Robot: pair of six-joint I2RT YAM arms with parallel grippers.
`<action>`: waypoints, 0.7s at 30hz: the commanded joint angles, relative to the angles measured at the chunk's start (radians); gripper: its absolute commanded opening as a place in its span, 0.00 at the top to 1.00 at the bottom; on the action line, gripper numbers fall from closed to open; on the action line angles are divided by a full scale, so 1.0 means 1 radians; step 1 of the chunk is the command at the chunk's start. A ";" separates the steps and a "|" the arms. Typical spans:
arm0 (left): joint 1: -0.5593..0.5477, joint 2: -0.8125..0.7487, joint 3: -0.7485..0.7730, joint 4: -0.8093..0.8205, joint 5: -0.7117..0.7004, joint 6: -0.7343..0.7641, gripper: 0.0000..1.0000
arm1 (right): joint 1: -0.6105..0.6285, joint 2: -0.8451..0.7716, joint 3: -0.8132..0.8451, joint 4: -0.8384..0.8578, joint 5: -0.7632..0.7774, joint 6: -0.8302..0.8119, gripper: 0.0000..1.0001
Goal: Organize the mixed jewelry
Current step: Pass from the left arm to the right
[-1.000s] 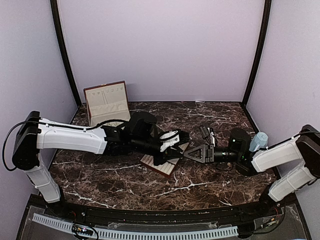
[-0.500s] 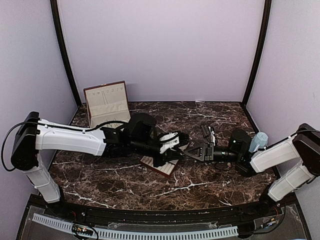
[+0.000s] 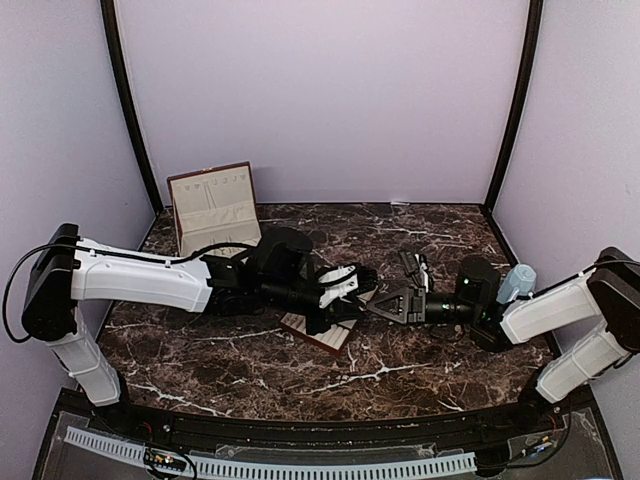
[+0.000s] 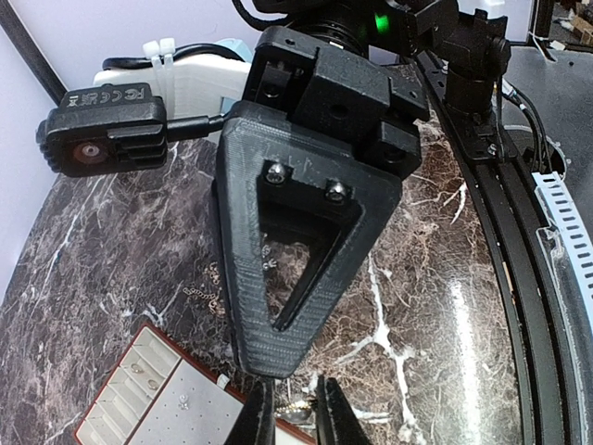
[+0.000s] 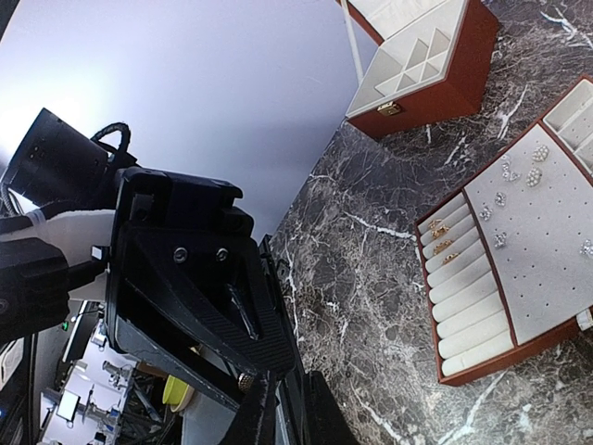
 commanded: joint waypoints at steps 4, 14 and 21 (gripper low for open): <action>-0.004 -0.042 -0.011 0.039 0.006 0.000 0.93 | 0.019 0.012 0.023 -0.003 -0.027 -0.016 0.87; -0.006 -0.042 -0.015 0.047 0.007 -0.001 0.94 | 0.022 0.040 0.034 0.046 -0.048 0.005 0.89; -0.007 -0.038 -0.015 0.051 0.004 -0.003 0.93 | 0.022 0.063 0.032 0.108 -0.080 0.033 1.00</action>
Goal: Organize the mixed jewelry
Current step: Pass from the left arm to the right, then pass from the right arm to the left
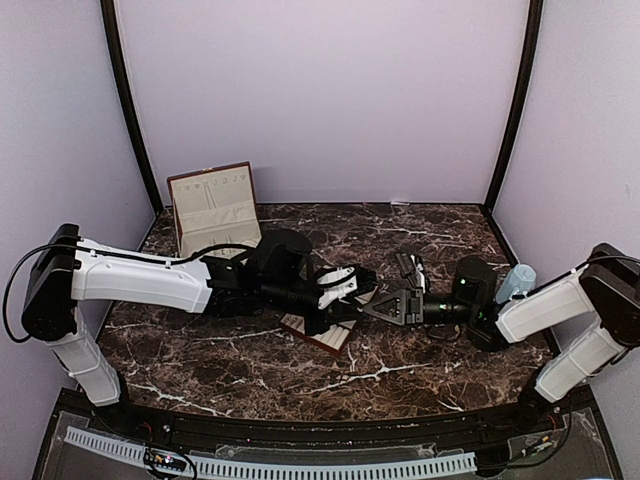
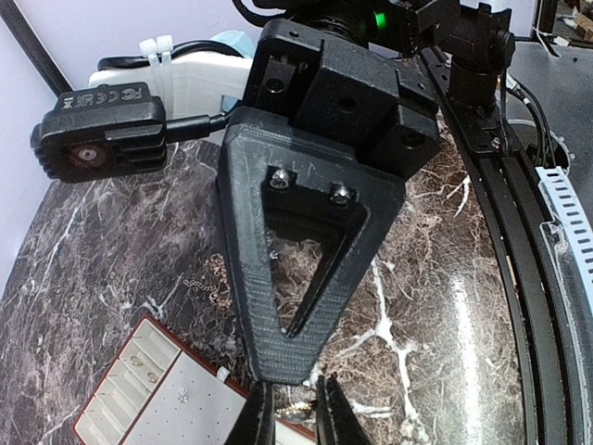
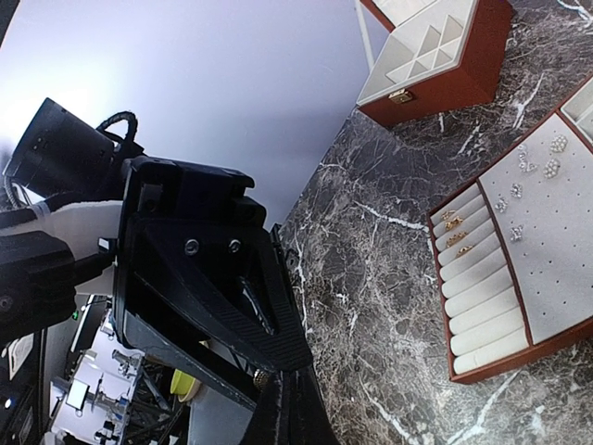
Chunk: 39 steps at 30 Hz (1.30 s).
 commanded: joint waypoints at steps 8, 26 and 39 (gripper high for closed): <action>-0.006 -0.040 -0.016 0.066 -0.006 -0.020 0.71 | 0.015 0.018 -0.007 0.141 -0.007 0.048 1.00; 0.079 -0.204 -0.277 0.391 0.066 -0.571 0.29 | 0.006 -0.078 -0.039 0.086 0.129 -0.001 1.00; 0.109 -0.025 -0.310 0.909 0.171 -1.039 0.41 | 0.013 -0.167 -0.034 0.107 0.285 0.007 1.00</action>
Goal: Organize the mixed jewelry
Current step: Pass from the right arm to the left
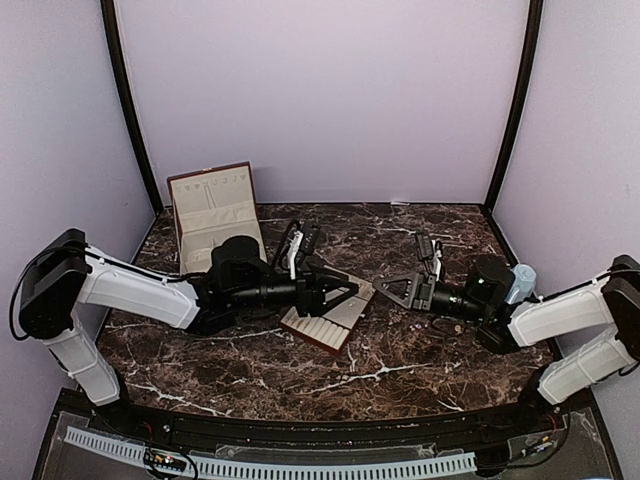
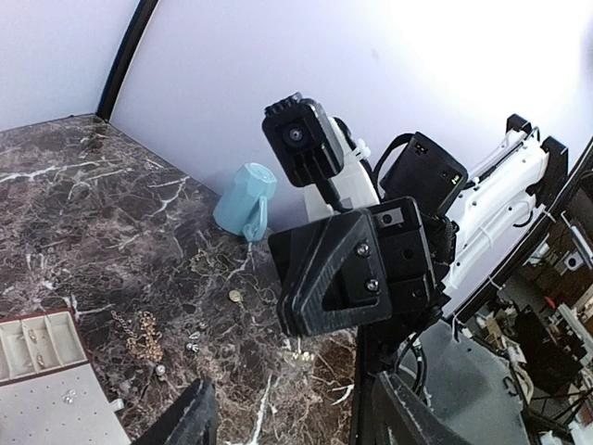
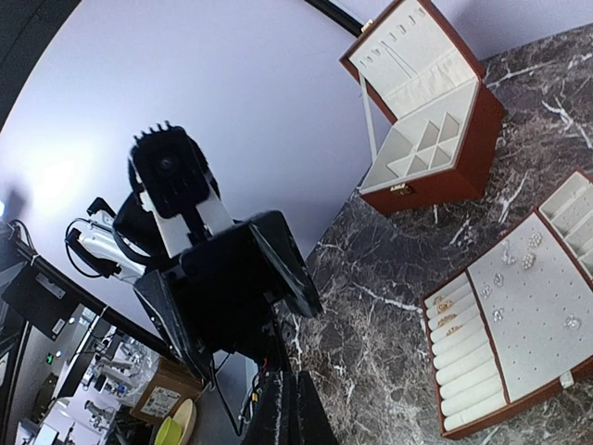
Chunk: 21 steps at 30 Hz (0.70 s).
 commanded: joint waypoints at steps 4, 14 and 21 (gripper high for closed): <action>-0.018 0.047 0.004 0.256 0.017 -0.187 0.43 | 0.024 -0.081 -0.001 0.048 0.165 -0.014 1.00; -0.058 0.125 0.050 0.356 -0.036 -0.312 0.49 | 0.063 -0.062 0.036 0.083 0.178 -0.031 1.00; -0.065 0.125 0.054 0.320 -0.073 -0.331 0.51 | 0.076 -0.054 0.042 0.102 0.174 -0.038 1.00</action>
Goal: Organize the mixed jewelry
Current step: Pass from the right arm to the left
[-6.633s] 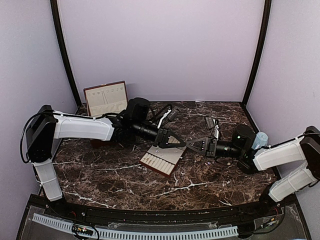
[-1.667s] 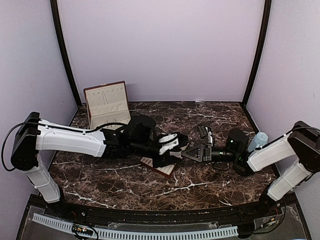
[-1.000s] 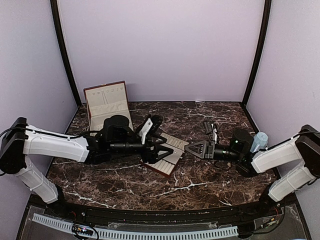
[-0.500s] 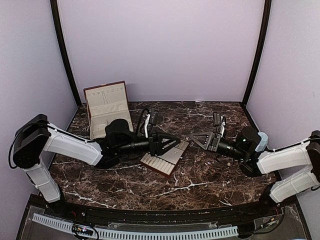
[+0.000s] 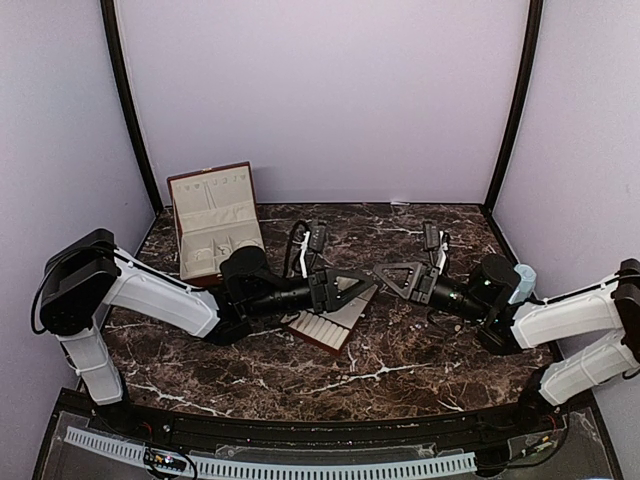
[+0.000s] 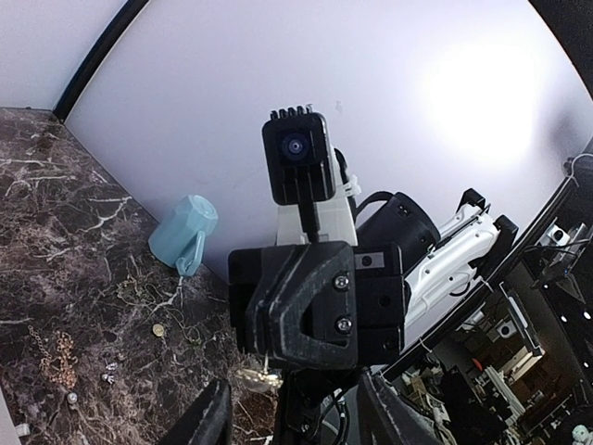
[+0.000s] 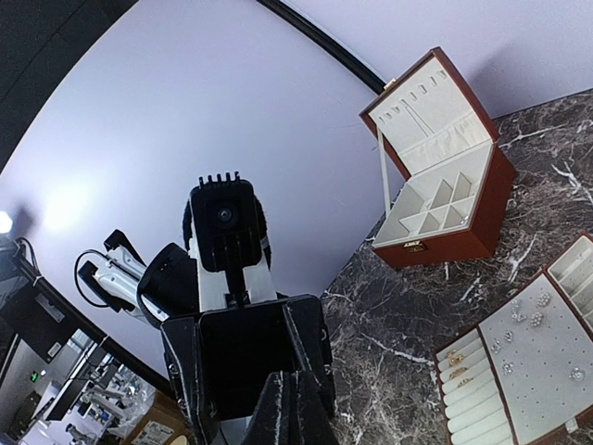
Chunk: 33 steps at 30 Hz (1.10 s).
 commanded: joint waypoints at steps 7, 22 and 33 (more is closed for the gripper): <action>-0.009 -0.006 0.027 0.004 -0.047 -0.056 0.51 | 0.017 -0.003 0.020 0.078 0.012 -0.015 1.00; -0.010 0.019 0.046 0.062 -0.033 -0.076 0.72 | 0.019 0.020 0.017 0.112 -0.001 0.001 1.00; -0.011 0.028 0.051 0.085 -0.039 -0.078 0.79 | 0.019 0.024 0.012 0.120 -0.004 0.003 1.00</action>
